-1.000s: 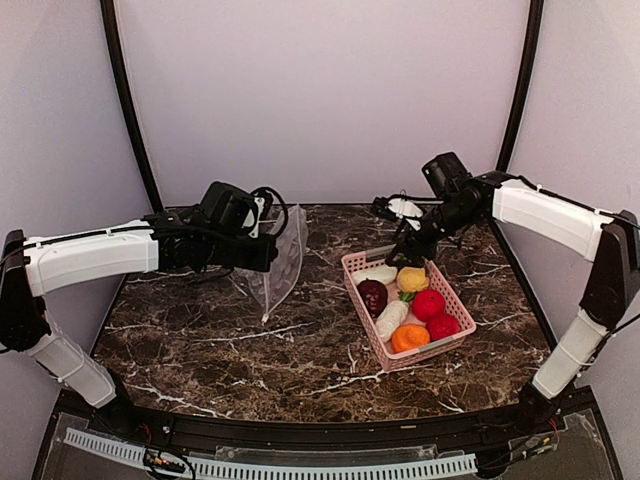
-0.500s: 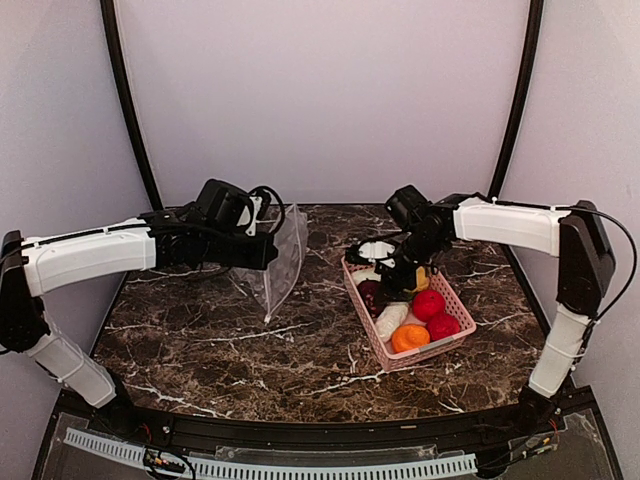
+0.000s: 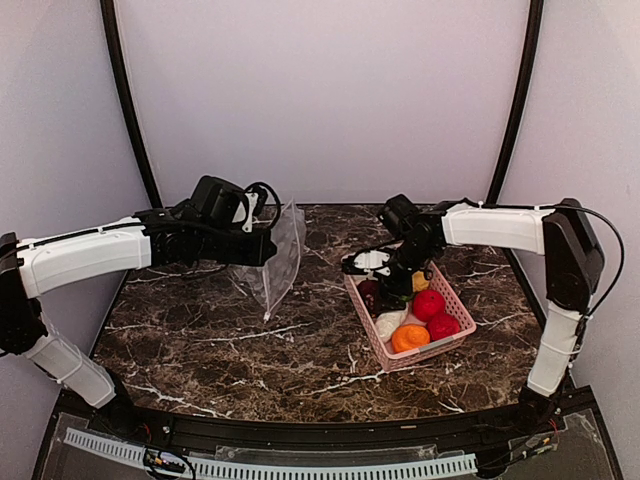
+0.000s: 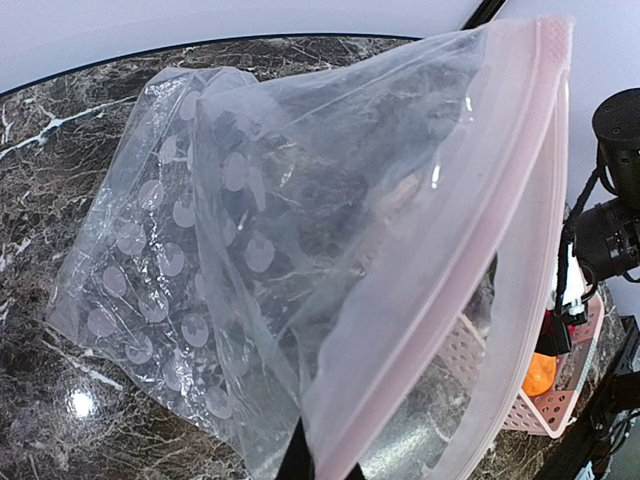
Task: Place the food in the zip-top bag and seal the zipper
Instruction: Pick up the fake fruit from the bin.
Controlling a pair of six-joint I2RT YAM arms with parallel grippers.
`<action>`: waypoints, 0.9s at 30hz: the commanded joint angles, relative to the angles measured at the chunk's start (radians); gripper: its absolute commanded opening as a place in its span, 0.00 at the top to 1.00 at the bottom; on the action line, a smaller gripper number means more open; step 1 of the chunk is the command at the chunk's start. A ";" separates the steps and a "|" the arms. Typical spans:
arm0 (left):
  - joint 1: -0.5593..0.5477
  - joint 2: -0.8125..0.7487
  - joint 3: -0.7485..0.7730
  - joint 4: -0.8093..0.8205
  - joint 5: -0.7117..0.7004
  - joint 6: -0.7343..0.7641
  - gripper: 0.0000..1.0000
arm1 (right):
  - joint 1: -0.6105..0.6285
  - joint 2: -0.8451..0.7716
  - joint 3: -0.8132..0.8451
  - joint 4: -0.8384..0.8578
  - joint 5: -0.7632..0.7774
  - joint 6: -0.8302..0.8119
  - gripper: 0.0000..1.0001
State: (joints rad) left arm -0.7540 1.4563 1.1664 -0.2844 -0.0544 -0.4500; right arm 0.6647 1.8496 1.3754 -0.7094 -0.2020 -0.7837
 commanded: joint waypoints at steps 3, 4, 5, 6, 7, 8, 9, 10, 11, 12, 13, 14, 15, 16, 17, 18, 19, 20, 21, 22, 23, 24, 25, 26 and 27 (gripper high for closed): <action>0.011 -0.030 0.002 0.003 0.019 -0.007 0.99 | 0.031 0.046 0.006 0.043 0.038 0.007 0.01; 0.012 -0.030 0.001 0.004 0.019 -0.007 0.99 | 0.034 0.053 0.007 0.046 0.046 0.007 0.01; 0.012 -0.030 0.002 0.003 0.018 -0.007 0.99 | 0.037 0.059 0.011 0.047 0.055 0.008 0.01; 0.012 -0.031 0.002 0.003 0.018 -0.007 0.99 | 0.039 0.066 0.014 0.048 0.060 0.010 0.02; 0.013 -0.031 0.002 0.003 0.018 -0.006 0.99 | 0.038 0.072 0.018 0.048 0.063 0.012 0.03; 0.013 -0.032 0.002 0.003 0.018 -0.006 0.99 | 0.040 0.075 0.021 0.050 0.067 0.017 0.04; 0.014 -0.033 0.001 0.003 0.018 -0.006 0.99 | 0.041 0.076 0.023 0.054 0.075 0.025 0.05; 0.014 -0.033 0.001 0.003 0.018 -0.006 0.99 | 0.040 0.078 0.025 0.056 0.084 0.033 0.07; 0.016 -0.033 0.001 0.004 0.018 -0.006 0.99 | 0.040 0.077 0.026 0.057 0.092 0.037 0.09; 0.016 -0.034 0.001 0.004 0.019 -0.007 0.99 | 0.041 0.076 0.025 0.058 0.100 0.039 0.12; 0.017 -0.034 0.001 0.005 0.022 -0.007 0.99 | 0.040 0.074 0.023 0.059 0.111 0.040 0.14; 0.017 -0.033 0.001 0.005 0.026 -0.008 0.99 | 0.041 0.070 0.020 0.061 0.121 0.041 0.16; 0.018 -0.033 0.001 0.005 0.028 -0.009 0.99 | 0.041 0.065 0.017 0.063 0.129 0.041 0.18; 0.019 -0.032 0.001 0.006 0.029 -0.009 0.99 | 0.039 0.058 0.013 0.065 0.135 0.042 0.20; 0.019 -0.031 0.001 0.007 0.030 -0.009 0.99 | 0.039 0.049 0.011 0.064 0.137 0.045 0.22; 0.020 -0.031 0.001 0.007 0.029 -0.007 0.99 | 0.040 0.038 0.008 0.063 0.137 0.047 0.24; 0.020 -0.028 0.001 0.007 0.029 -0.006 0.99 | 0.040 0.026 0.005 0.064 0.135 0.050 0.26; 0.021 -0.027 0.001 0.007 0.026 -0.006 0.99 | 0.041 0.006 0.002 0.062 0.134 0.052 0.27; 0.021 -0.024 0.001 0.007 0.026 -0.006 0.99 | 0.040 -0.010 -0.002 0.061 0.133 0.054 0.28; 0.023 -0.021 0.001 0.007 0.024 -0.005 0.99 | 0.040 -0.027 -0.005 0.061 0.131 0.057 0.30; 0.023 -0.016 0.001 0.007 0.025 -0.004 0.99 | 0.039 -0.047 -0.007 0.057 0.127 0.059 0.31; 0.025 -0.009 0.002 0.006 0.026 -0.003 0.99 | 0.039 -0.066 -0.008 0.054 0.120 0.062 0.31; 0.025 -0.006 0.002 0.006 0.026 -0.003 0.99 | 0.040 -0.088 -0.011 0.047 0.112 0.064 0.32; 0.027 -0.002 0.000 0.011 0.023 -0.002 0.99 | 0.039 -0.112 -0.013 0.041 0.097 0.066 0.32; 0.027 -0.001 -0.003 0.018 0.023 0.001 0.99 | 0.039 -0.136 -0.017 0.038 0.081 0.068 0.32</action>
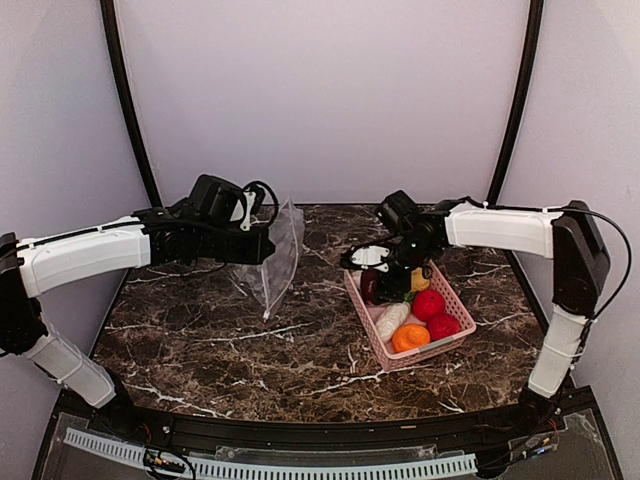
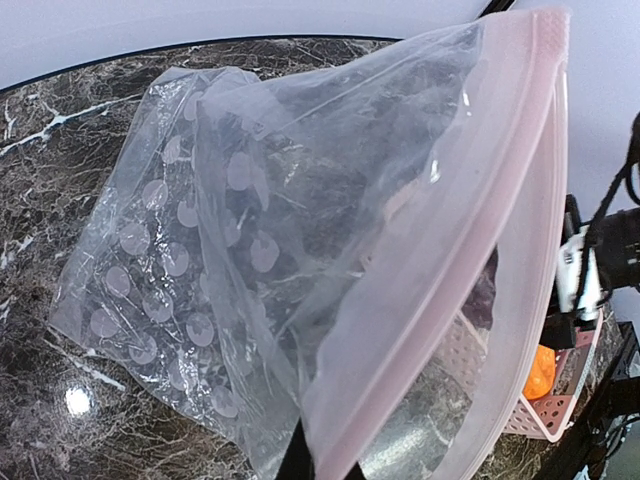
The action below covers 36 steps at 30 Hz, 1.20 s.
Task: Place the food in the zip-top bag and seal the zipper
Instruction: Pick up the fake fruit from the bin, then place the fake fruit in the zipper food storage bag.
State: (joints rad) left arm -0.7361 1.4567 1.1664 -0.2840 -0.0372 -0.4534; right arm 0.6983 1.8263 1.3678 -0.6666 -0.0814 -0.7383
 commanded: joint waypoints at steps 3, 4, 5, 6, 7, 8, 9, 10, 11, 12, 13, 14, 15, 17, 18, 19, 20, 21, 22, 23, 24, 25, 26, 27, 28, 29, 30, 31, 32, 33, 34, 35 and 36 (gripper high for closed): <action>0.009 0.002 -0.018 0.072 0.020 0.052 0.99 | 0.006 -0.189 -0.020 -0.012 -0.098 0.036 0.32; 0.009 0.004 -0.019 0.081 0.031 0.069 0.99 | 0.005 -0.215 -0.023 -0.013 -0.126 0.040 0.32; 0.009 0.007 -0.019 0.095 0.032 0.073 0.99 | 0.006 -0.240 -0.026 -0.012 -0.153 0.047 0.32; 0.009 0.008 -0.018 0.102 0.060 0.070 0.99 | 0.006 -0.264 -0.027 -0.012 -0.180 0.057 0.33; 0.009 0.009 -0.013 0.110 0.069 0.064 0.99 | 0.005 -0.287 -0.026 -0.011 -0.212 0.067 0.33; 0.009 0.010 -0.009 0.114 0.087 0.048 0.99 | 0.006 -0.311 -0.024 -0.013 -0.243 0.076 0.33; 0.008 0.012 0.000 0.123 0.096 0.037 0.99 | 0.005 -0.335 -0.019 -0.012 -0.278 0.083 0.33; 0.007 0.013 0.002 0.129 0.114 0.011 0.99 | 0.006 -0.352 -0.007 -0.013 -0.311 0.104 0.33; 0.006 0.016 0.004 0.147 0.123 -0.004 0.99 | 0.006 -0.373 0.009 -0.016 -0.360 0.125 0.34; 0.004 0.018 0.003 0.167 0.131 -0.039 0.99 | 0.006 -0.382 0.033 -0.022 -0.413 0.146 0.35; 0.002 0.022 0.001 0.177 0.130 -0.058 0.99 | 0.006 -0.389 0.052 -0.022 -0.467 0.175 0.36; -0.003 0.026 -0.001 0.198 0.122 -0.098 0.99 | 0.006 -0.391 0.070 -0.016 -0.521 0.209 0.36; -0.008 0.035 -0.004 0.210 0.117 -0.114 0.99 | 0.006 -0.386 0.090 -0.009 -0.580 0.244 0.36; -0.020 0.053 0.002 0.242 0.107 -0.154 0.99 | 0.007 -0.365 0.129 0.005 -0.679 0.304 0.37; -0.029 0.060 0.008 0.248 0.096 -0.168 0.99 | 0.007 -0.348 0.151 0.012 -0.715 0.331 0.37; -0.033 0.075 0.026 0.247 0.090 -0.173 0.99 | 0.007 -0.330 0.175 0.019 -0.742 0.353 0.37; -0.041 0.091 0.049 0.236 0.077 -0.179 0.99 | 0.006 -0.314 0.198 0.031 -0.768 0.372 0.37; -0.045 0.098 0.060 0.225 0.072 -0.184 0.99 | 0.007 -0.297 0.215 0.049 -0.793 0.394 0.37; -0.049 0.109 0.083 0.204 0.070 -0.197 0.99 | 0.007 -0.283 0.230 0.066 -0.817 0.414 0.38; -0.050 0.112 0.091 0.197 0.076 -0.203 0.99 | 0.007 -0.270 0.244 0.084 -0.842 0.437 0.38; -0.053 0.114 0.100 0.192 0.078 -0.215 0.99 | 0.007 -0.257 0.258 0.099 -0.865 0.459 0.38; -0.054 0.114 0.103 0.189 0.081 -0.225 0.99 | 0.007 -0.246 0.269 0.111 -0.886 0.478 0.38; -0.056 0.110 0.105 0.189 0.084 -0.231 0.99 | 0.007 -0.232 0.276 0.124 -0.903 0.501 0.38; -0.058 0.108 0.103 0.191 0.091 -0.240 0.99 | 0.007 -0.219 0.281 0.133 -0.918 0.519 0.38; -0.060 0.103 0.094 0.209 0.098 -0.245 0.99 | 0.007 -0.206 0.285 0.140 -0.926 0.540 0.37; -0.060 0.098 0.085 0.231 0.128 -0.261 0.99 | 0.007 -0.195 0.287 0.145 -0.930 0.559 0.37; -0.060 0.088 0.062 0.281 0.143 -0.271 0.99 | 0.007 -0.185 0.286 0.150 -0.935 0.575 0.37; -0.061 0.085 0.053 0.304 0.171 -0.295 0.99 | 0.008 -0.175 0.283 0.157 -0.947 0.587 0.37; -0.061 0.078 0.038 0.338 0.181 -0.307 0.99 | 0.008 -0.167 0.280 0.161 -0.956 0.594 0.37; -0.062 0.075 0.033 0.357 0.200 -0.323 0.99 | 0.008 -0.160 0.277 0.167 -0.960 0.601 0.37; -0.062 0.072 0.025 0.363 0.206 -0.329 0.99 | 0.006 -0.153 0.275 0.172 -0.962 0.606 0.37; -0.064 0.069 0.023 0.369 0.215 -0.338 0.99 | 0.008 -0.144 0.277 0.174 -0.962 0.610 0.37; -0.064 0.063 0.018 0.371 0.218 -0.340 0.99 | 0.008 -0.135 0.280 0.175 -0.961 0.614 0.36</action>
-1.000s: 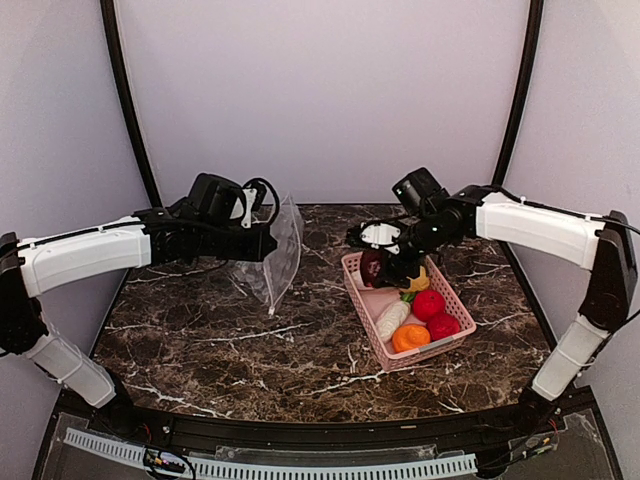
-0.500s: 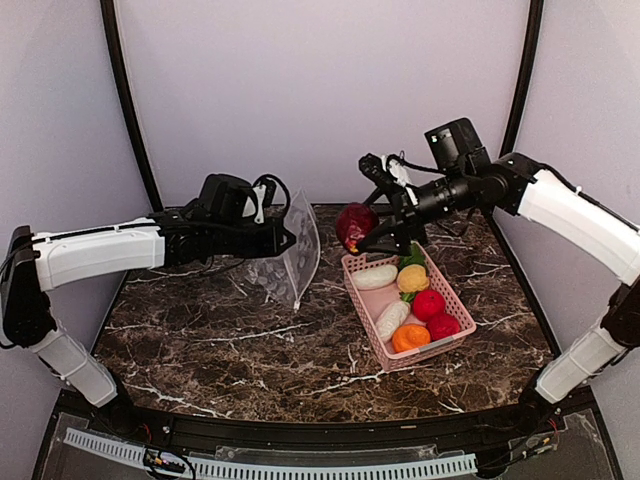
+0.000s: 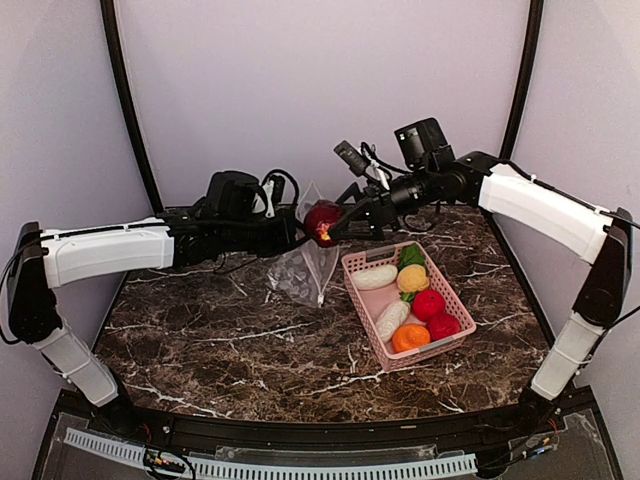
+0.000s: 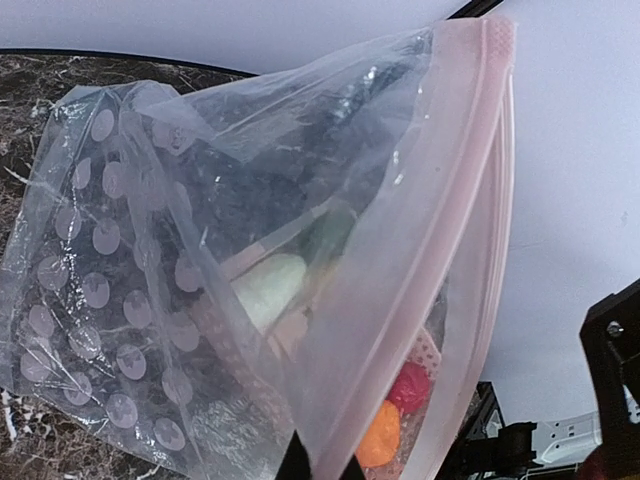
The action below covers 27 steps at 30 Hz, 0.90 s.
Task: Place the food in the zip-top bag and seal the zipper
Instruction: Place the fake fruit in the zipper food storage bag.
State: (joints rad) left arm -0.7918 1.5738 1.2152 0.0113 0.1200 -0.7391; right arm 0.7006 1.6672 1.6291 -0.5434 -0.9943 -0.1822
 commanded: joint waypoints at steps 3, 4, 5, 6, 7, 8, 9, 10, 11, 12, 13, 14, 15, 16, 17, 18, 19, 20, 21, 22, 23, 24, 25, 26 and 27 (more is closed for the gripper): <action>-0.013 -0.072 -0.056 0.095 0.071 -0.055 0.99 | 0.005 0.048 0.020 0.055 -0.039 0.071 0.36; -0.013 -0.075 -0.062 0.101 0.076 -0.054 0.99 | 0.005 0.055 0.020 0.056 -0.035 0.075 0.36; -0.013 -0.080 -0.071 0.112 0.079 -0.054 0.99 | 0.005 0.063 0.020 0.056 -0.028 0.079 0.36; -0.013 -0.082 -0.074 0.115 0.086 -0.052 0.99 | 0.005 0.071 0.020 0.056 -0.019 0.083 0.36; -0.012 -0.084 -0.077 0.116 0.089 -0.052 0.99 | 0.005 0.076 0.020 0.055 -0.005 0.086 0.36; -0.012 -0.085 -0.078 0.117 0.095 -0.053 0.99 | 0.005 0.084 0.020 0.055 0.008 0.088 0.36; -0.013 -0.087 -0.082 0.124 0.098 -0.056 0.99 | 0.005 0.087 0.020 0.055 0.022 0.089 0.36; -0.013 -0.088 -0.083 0.127 0.100 -0.059 0.99 | 0.005 0.089 0.019 0.053 0.040 0.087 0.36; -0.013 -0.092 -0.089 0.131 0.099 -0.059 0.99 | 0.005 0.089 0.016 0.052 0.061 0.085 0.36; -0.014 -0.093 -0.090 0.133 0.097 -0.060 0.99 | 0.005 0.089 0.014 0.049 0.094 0.081 0.36; -0.014 -0.097 -0.093 0.136 0.097 -0.061 0.99 | 0.004 0.087 0.013 0.044 0.118 0.073 0.36; -0.014 -0.098 -0.094 0.138 0.096 -0.060 0.99 | 0.005 0.083 0.011 0.038 0.144 0.064 0.36; -0.014 -0.100 -0.097 0.139 0.096 -0.060 0.99 | 0.005 0.078 0.006 0.033 0.174 0.054 0.36; -0.014 -0.102 -0.100 0.140 0.094 -0.061 0.99 | 0.005 0.071 0.001 0.028 0.203 0.043 0.36; -0.014 -0.102 -0.102 0.141 0.094 -0.063 0.99 | 0.004 0.064 -0.009 0.027 0.234 0.033 0.36; -0.014 -0.103 -0.108 0.145 0.093 -0.065 0.99 | 0.004 0.056 -0.018 0.028 0.262 0.024 0.36; -0.014 -0.103 -0.111 0.146 0.091 -0.068 0.99 | 0.005 0.051 -0.026 0.027 0.286 0.016 0.36; -0.014 -0.103 -0.118 0.152 0.091 -0.072 0.99 | 0.005 0.046 -0.032 0.026 0.311 0.008 0.35; -0.014 -0.103 -0.121 0.155 0.090 -0.074 0.99 | 0.004 0.044 -0.035 0.021 0.332 0.000 0.35; -0.013 -0.104 -0.128 0.162 0.090 -0.078 0.99 | 0.005 0.044 -0.037 0.016 0.352 -0.006 0.35; -0.013 -0.103 -0.129 0.164 0.090 -0.081 0.99 | 0.005 0.045 -0.038 0.010 0.366 -0.013 0.35; -0.014 -0.101 -0.130 0.166 0.089 -0.085 0.99 | 0.005 0.046 -0.039 0.007 0.375 -0.019 0.35; -0.014 -0.101 -0.130 0.166 0.090 -0.086 0.99 | 0.005 0.049 -0.041 0.003 0.379 -0.023 0.35; -0.015 -0.102 -0.128 0.167 0.090 -0.087 0.99 | 0.005 0.051 -0.043 0.002 0.384 -0.027 0.35; -0.015 -0.102 -0.127 0.168 0.090 -0.086 0.99 | 0.006 0.053 -0.044 -0.001 0.391 -0.029 0.35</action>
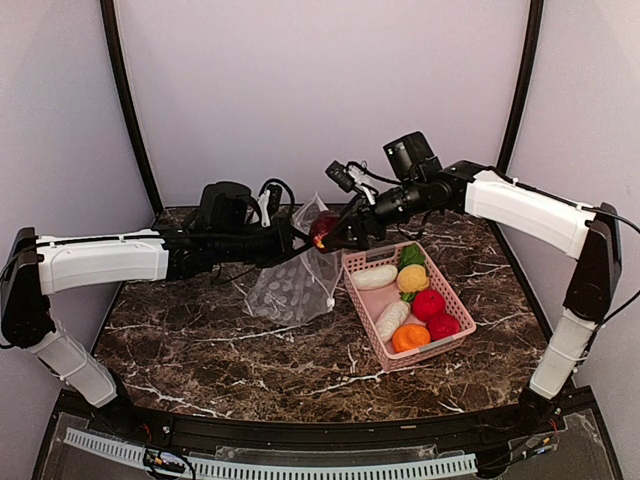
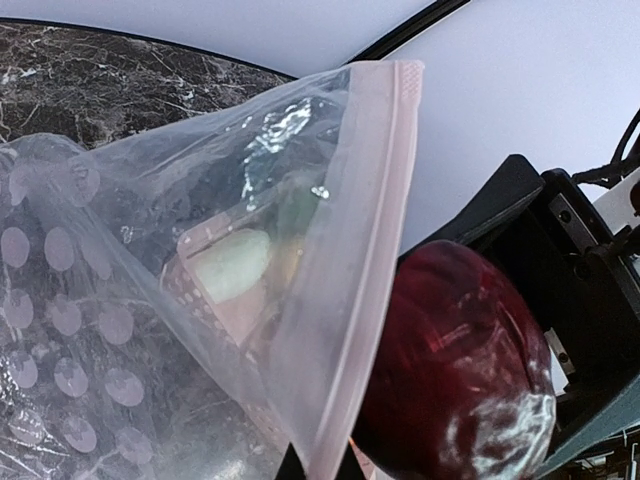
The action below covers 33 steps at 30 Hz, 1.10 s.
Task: Place the food in the zip-top bag and seal the zipper
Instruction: Place the fake fruit in the zipper food storage bag.
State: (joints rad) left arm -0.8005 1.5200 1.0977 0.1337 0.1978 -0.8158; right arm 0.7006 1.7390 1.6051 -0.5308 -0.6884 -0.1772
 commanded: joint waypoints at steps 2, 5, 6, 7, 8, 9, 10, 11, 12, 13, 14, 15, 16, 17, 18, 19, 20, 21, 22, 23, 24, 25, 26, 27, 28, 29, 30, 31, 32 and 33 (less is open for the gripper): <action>-0.006 -0.050 -0.007 0.044 0.013 -0.007 0.99 | 0.006 -0.009 -0.022 -0.020 0.096 -0.038 0.35; -0.006 -0.053 -0.005 0.047 0.013 -0.010 0.99 | 0.018 0.006 -0.010 -0.041 0.165 -0.063 0.35; -0.007 -0.053 -0.005 0.048 0.012 -0.011 0.99 | 0.026 0.012 -0.004 -0.049 0.211 -0.073 0.35; -0.008 -0.054 -0.004 0.049 0.012 -0.013 0.99 | 0.036 0.018 -0.001 -0.056 0.250 -0.090 0.35; -0.009 -0.055 -0.004 0.050 0.011 -0.013 0.99 | 0.047 0.020 -0.001 -0.060 0.292 -0.104 0.35; -0.010 -0.055 -0.003 0.050 0.010 -0.013 0.99 | 0.057 0.023 0.000 -0.062 0.332 -0.117 0.35; -0.011 -0.054 -0.003 0.051 0.008 -0.013 0.99 | 0.068 0.026 0.000 -0.065 0.359 -0.131 0.34; -0.011 -0.054 -0.002 0.052 0.008 -0.013 0.99 | 0.080 0.029 -0.001 -0.068 0.391 -0.142 0.34; -0.010 -0.052 -0.002 0.053 0.008 -0.013 0.99 | 0.091 0.032 -0.003 -0.070 0.418 -0.152 0.34; -0.011 -0.051 -0.002 0.054 0.008 -0.014 0.99 | 0.103 0.033 -0.005 -0.070 0.442 -0.163 0.33; -0.012 -0.049 0.000 0.056 0.008 -0.014 0.99 | 0.114 0.034 -0.004 -0.073 0.462 -0.176 0.31; -0.012 -0.048 0.000 0.057 0.008 -0.015 0.99 | 0.126 0.034 -0.004 -0.075 0.477 -0.190 0.29; -0.012 -0.046 0.001 0.057 0.007 -0.017 0.99 | 0.136 0.035 -0.001 -0.080 0.482 -0.204 0.26; -0.012 -0.044 0.001 0.055 0.003 -0.017 0.99 | 0.145 0.032 0.001 -0.089 0.479 -0.216 0.23; -0.012 -0.040 0.004 0.048 0.001 -0.017 0.99 | 0.151 0.022 0.002 -0.091 0.471 -0.225 0.19; -0.012 -0.038 0.006 0.041 -0.008 -0.016 0.99 | 0.154 0.013 0.005 -0.095 0.454 -0.230 0.14; -0.012 -0.033 0.009 0.025 -0.015 -0.015 0.99 | 0.154 -0.001 0.008 -0.099 0.439 -0.235 0.10; -0.012 -0.033 0.012 0.016 -0.028 -0.015 0.99 | 0.154 -0.018 0.009 -0.100 0.433 -0.241 0.06; -0.012 -0.031 0.012 -0.002 -0.035 -0.015 0.99 | 0.153 -0.034 0.010 -0.100 0.434 -0.247 0.02; -0.012 -0.028 0.015 -0.010 -0.049 -0.012 0.99 | 0.152 -0.053 0.012 -0.100 0.441 -0.253 0.01; -0.012 -0.027 0.016 -0.027 -0.053 -0.012 0.99 | 0.152 -0.070 0.014 -0.100 0.453 -0.258 0.01; -0.012 -0.025 0.017 -0.034 -0.061 -0.010 0.99 | 0.150 -0.087 0.016 -0.100 0.465 -0.265 0.01; -0.011 -0.025 0.018 -0.046 -0.065 -0.009 0.99 | 0.147 -0.099 0.016 -0.100 0.476 -0.265 0.01; -0.011 -0.023 0.018 -0.053 -0.070 -0.007 0.99 | 0.143 -0.109 0.015 -0.098 0.485 -0.261 0.01; -0.011 -0.022 0.018 -0.055 -0.071 -0.007 0.99 | 0.137 -0.114 0.013 -0.096 0.502 -0.249 0.01; -0.011 -0.020 0.018 -0.058 -0.071 -0.007 0.99 | 0.132 -0.115 0.009 -0.089 0.527 -0.234 0.01; -0.011 -0.018 0.018 -0.058 -0.071 -0.008 0.99 | 0.125 -0.112 0.002 -0.081 0.545 -0.219 0.02; -0.011 -0.015 0.020 -0.059 -0.070 -0.008 0.99 | 0.118 -0.108 -0.008 -0.071 0.562 -0.204 0.03; -0.011 -0.014 0.023 -0.060 -0.068 -0.009 0.99 | 0.111 -0.103 -0.015 -0.060 0.580 -0.182 0.04; -0.011 -0.010 0.025 -0.061 -0.066 -0.009 0.99 | 0.104 -0.093 -0.016 -0.057 0.588 -0.163 0.06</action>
State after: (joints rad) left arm -0.8074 1.5162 1.0969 0.0994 0.1406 -0.8265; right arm 0.8333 1.6310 1.5990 -0.6281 -0.1822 -0.4046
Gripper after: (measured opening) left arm 0.010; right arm 0.965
